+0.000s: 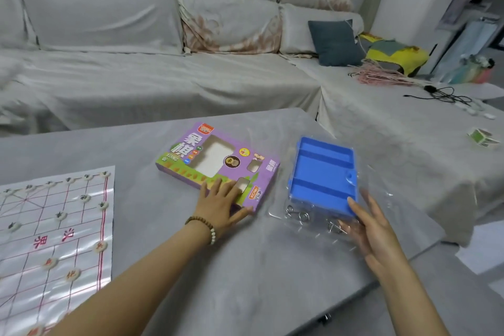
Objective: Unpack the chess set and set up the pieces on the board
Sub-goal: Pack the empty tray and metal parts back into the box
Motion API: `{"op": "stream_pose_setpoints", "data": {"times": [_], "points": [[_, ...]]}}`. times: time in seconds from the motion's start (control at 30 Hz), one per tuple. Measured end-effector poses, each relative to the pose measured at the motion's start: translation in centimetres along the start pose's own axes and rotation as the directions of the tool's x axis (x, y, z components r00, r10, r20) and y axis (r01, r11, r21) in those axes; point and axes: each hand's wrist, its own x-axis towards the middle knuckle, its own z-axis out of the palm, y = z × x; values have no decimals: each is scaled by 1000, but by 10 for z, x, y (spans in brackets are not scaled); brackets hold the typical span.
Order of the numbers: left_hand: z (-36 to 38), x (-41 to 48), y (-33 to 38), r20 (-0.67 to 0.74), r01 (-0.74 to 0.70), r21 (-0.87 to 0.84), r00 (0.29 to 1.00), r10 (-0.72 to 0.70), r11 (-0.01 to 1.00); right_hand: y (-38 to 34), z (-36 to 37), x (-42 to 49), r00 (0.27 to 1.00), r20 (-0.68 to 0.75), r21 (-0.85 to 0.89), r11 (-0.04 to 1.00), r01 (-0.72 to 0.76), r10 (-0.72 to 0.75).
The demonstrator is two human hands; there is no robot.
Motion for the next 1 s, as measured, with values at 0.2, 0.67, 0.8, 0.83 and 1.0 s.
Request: {"op": "stream_pose_setpoints", "data": {"times": [0.2,0.67,0.8,0.83,1.0], "points": [[-5,-63,-30,-157,-9,-1,988,9,1000,14,-13,-21,992,124,-62,998,-21,28],[0,-82,-22,-185,-71,-8,980,68,997,29,-71,-82,961,234,-230,969,-92,146],[-6,-83,-22,-209,-69,-160,977,34,985,30,-76,-82,957,251,-239,967,-87,149],[-11,-83,-21,-208,-52,-221,978,5,974,29,-76,-82,957,252,-236,968,-86,146],[-27,-79,-26,-166,70,-516,970,-180,854,29,-75,-87,948,264,-273,956,-105,179]]}}
